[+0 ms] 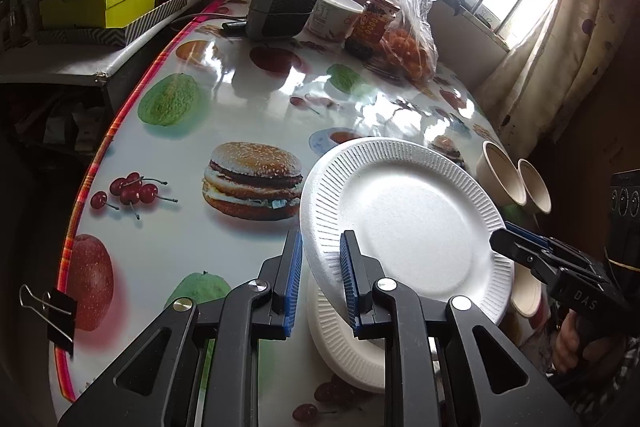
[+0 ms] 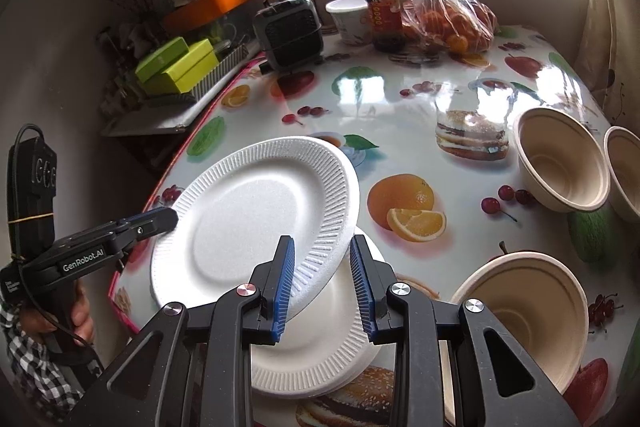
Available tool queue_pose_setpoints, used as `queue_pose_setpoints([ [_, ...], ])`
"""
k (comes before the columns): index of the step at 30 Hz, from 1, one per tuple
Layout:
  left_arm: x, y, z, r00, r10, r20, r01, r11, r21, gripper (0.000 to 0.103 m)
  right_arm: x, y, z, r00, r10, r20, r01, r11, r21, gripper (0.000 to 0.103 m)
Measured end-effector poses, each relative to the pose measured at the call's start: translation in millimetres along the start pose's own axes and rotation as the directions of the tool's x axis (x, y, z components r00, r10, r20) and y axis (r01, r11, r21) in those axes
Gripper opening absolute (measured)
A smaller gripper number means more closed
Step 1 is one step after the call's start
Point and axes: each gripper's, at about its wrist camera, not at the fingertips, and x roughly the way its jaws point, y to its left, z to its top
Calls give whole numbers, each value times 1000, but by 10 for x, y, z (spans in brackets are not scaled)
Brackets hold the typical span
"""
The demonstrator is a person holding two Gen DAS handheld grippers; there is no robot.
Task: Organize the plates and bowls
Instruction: 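Lower the held plates onto the plate stack with both grippers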
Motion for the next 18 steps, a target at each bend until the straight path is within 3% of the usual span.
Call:
queue_pose_setpoints([
  [18,136,-158,-338,998,5,-55,-3,1000,28,21,17,-214,-405,1000,-10,-30,11,999,32,28],
])
